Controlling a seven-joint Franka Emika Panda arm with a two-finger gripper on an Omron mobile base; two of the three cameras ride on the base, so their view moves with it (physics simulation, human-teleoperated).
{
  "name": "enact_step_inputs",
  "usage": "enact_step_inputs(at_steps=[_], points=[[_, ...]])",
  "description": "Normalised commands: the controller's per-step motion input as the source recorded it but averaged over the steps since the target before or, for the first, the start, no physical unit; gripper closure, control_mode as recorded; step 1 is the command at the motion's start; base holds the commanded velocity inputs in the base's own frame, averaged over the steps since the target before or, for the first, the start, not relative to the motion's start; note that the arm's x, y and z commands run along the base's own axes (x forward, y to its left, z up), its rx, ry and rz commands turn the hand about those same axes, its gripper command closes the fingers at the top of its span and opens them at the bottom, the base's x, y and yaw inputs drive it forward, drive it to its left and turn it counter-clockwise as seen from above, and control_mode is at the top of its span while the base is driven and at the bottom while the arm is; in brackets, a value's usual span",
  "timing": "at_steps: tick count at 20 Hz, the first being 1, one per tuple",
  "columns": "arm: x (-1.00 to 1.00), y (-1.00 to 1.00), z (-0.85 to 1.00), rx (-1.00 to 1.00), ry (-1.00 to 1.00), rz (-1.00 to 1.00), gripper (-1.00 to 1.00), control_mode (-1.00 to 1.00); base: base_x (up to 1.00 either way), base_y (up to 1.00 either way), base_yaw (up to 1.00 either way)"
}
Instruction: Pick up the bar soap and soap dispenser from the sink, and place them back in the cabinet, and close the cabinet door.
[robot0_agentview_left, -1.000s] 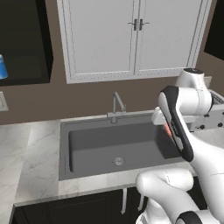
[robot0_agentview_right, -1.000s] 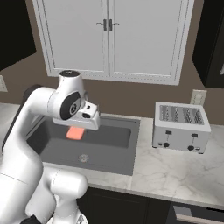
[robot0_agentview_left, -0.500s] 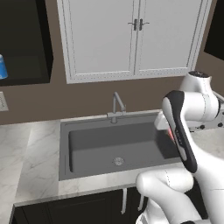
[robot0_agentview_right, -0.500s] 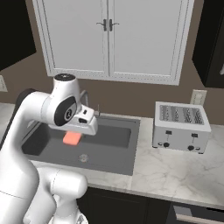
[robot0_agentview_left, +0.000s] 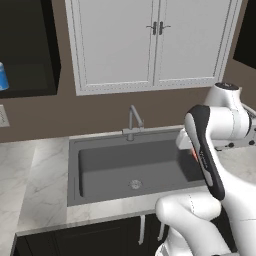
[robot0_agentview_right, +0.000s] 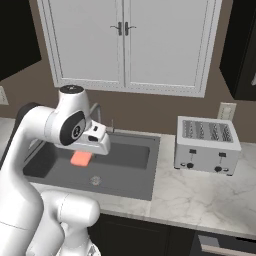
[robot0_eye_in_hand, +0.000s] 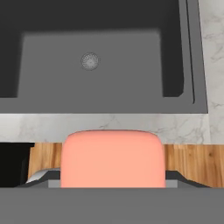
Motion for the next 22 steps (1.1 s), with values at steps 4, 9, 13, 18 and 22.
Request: enact_step_inputs(at_steps=[4,9,13,18,22], points=[[0.0,0.0,0.05,0.0,0.0,0.02,1.0,-1.0,0.0,0.0,0.0],[0.0,0.0,0.02,0.0,0.0,0.01,1.0,1.0,-0.02,0.02,0.0],[0.0,0.0,0.0,0.0,0.0,0.0,1.0,1.0,-0.3,0.15,0.03],[0.0,0.0,0.0,0.0,0.0,0.0,1.0,1.0,-0.44,0.22,0.12],[0.0,0.0,0.0,0.0,0.0,0.0,1.0,1.0,-0.34,0.12,0.21]])
